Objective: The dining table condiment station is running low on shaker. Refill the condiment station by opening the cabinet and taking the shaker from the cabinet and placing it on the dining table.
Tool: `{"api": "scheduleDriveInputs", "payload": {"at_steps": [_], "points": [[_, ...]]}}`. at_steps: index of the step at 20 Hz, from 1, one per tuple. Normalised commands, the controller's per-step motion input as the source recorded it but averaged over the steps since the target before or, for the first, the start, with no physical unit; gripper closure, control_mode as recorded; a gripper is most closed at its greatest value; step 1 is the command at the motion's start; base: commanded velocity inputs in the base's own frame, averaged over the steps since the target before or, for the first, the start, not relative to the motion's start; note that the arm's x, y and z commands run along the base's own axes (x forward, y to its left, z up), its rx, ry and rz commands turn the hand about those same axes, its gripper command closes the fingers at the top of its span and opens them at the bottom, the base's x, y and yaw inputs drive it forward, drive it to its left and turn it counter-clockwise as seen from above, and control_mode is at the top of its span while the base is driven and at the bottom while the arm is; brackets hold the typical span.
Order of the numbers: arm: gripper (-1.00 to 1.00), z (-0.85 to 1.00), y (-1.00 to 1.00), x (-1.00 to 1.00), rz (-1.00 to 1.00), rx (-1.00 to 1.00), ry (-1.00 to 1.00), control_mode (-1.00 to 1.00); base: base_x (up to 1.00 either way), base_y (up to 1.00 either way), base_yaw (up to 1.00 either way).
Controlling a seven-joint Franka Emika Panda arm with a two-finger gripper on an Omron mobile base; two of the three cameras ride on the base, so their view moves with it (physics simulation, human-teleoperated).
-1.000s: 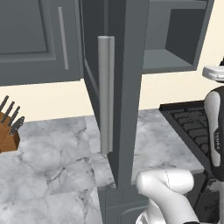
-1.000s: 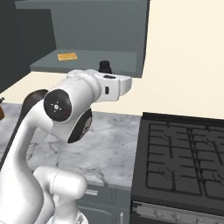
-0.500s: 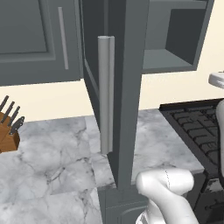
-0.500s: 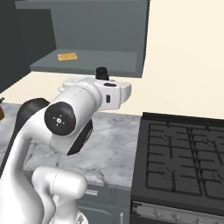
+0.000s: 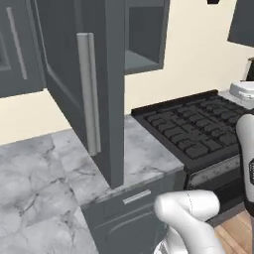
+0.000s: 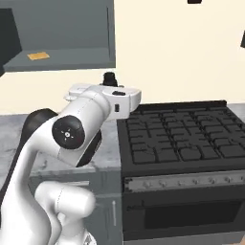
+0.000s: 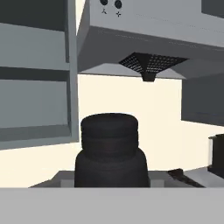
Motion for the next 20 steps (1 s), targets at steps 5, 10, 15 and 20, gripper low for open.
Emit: {"api": "scheduleDriveInputs", "payload": {"at_steps": [5, 10, 15, 20], "points": [[1.0, 0.0, 0.0, 0.0, 0.0, 0.0, 0.0, 1.0, -0.34, -0.14, -0.78], [1.0, 0.0, 0.0, 0.0, 0.0, 0.0, 0.0, 1.0, -0.1, -0.09, -0.84], [1.0, 0.0, 0.0, 0.0, 0.0, 0.0, 0.0, 1.0, 0.0, -0.17, -0.85], [1.0, 0.0, 0.0, 0.0, 0.0, 0.0, 0.0, 1.0, 0.0, -0.19, -0.85]]}}
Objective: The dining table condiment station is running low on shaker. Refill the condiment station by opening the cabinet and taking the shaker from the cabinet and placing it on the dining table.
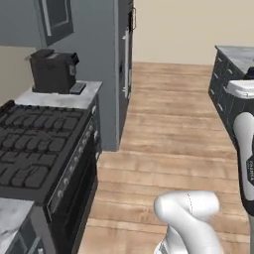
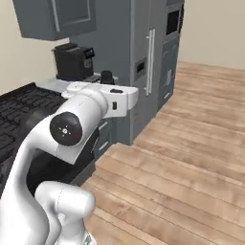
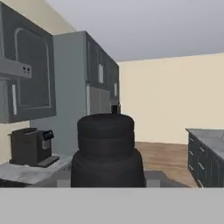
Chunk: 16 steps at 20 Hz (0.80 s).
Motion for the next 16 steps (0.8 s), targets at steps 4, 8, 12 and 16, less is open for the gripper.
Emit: {"api": "scheduleDriveInputs", "payload": {"at_steps": [4, 8, 12, 16], "points": [[1.0, 0.0, 0.0, 0.0, 0.0, 0.0, 0.0, 1.0, 0.01, -0.13, -0.84], [1.0, 0.0, 0.0, 0.0, 0.0, 0.0, 0.0, 1.0, 0.09, -0.24, -0.81], [1.0, 0.0, 0.0, 0.0, 0.0, 0.0, 0.0, 1.0, 0.41, -0.42, -0.69], [1.0, 0.0, 0.0, 0.0, 0.0, 0.0, 0.0, 1.0, 0.91, -0.46, -0.43]]}}
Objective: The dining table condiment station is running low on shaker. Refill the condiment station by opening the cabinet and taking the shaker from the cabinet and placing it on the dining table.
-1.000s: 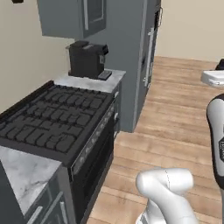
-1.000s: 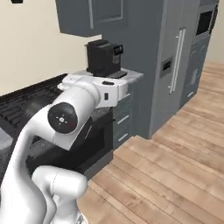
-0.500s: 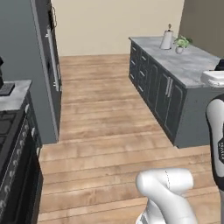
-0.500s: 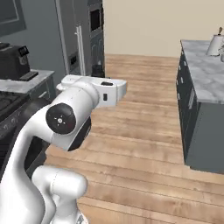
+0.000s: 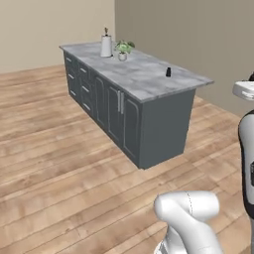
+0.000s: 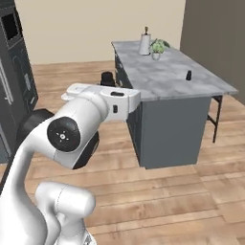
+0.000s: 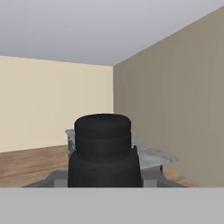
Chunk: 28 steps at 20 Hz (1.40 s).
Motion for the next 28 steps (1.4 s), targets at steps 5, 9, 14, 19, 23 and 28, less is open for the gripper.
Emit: {"api": "scheduleDriveInputs", "payload": {"at_steps": [5, 9, 14, 19, 23, 28], "points": [[1.0, 0.0, 0.0, 0.0, 0.0, 0.0, 0.0, 1.0, 1.0, -0.56, -0.14], [1.0, 0.0, 0.0, 0.0, 0.0, 0.0, 0.0, 1.0, 1.0, -0.67, 0.0], [1.0, 0.0, 0.0, 0.0, 0.0, 0.0, 0.0, 1.0, 1.0, -0.63, 0.0], [1.0, 0.0, 0.0, 0.0, 0.0, 0.0, 0.0, 1.0, 1.0, -0.5, 0.06], [1.0, 0.0, 0.0, 0.0, 0.0, 0.0, 0.0, 1.0, 1.0, -0.41, 0.16], [1.0, 0.0, 0.0, 0.0, 0.0, 0.0, 0.0, 1.0, 1.0, -0.59, 0.23]]}}
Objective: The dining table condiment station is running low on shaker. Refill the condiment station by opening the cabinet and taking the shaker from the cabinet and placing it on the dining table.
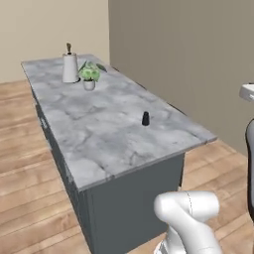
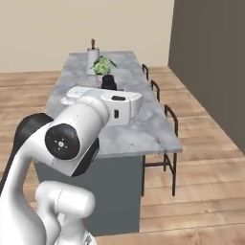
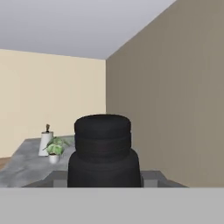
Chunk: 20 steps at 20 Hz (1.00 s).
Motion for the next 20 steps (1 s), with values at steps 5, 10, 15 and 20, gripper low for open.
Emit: {"api": "scheduleDriveInputs", "payload": {"at_steps": [5, 10, 15, 20], "points": [[1.0, 0.0, 0.0, 0.0, 0.0, 0.0, 0.0, 1.0, 1.0, -0.74, 0.38], [1.0, 0.0, 0.0, 0.0, 0.0, 0.0, 0.0, 1.0, 0.99, -0.78, 0.42], [1.0, 0.0, 0.0, 0.0, 0.0, 0.0, 0.0, 1.0, 0.51, -0.98, 0.34], [1.0, 0.0, 0.0, 0.0, 0.0, 0.0, 0.0, 1.0, -0.08, -0.99, 0.17]]}}
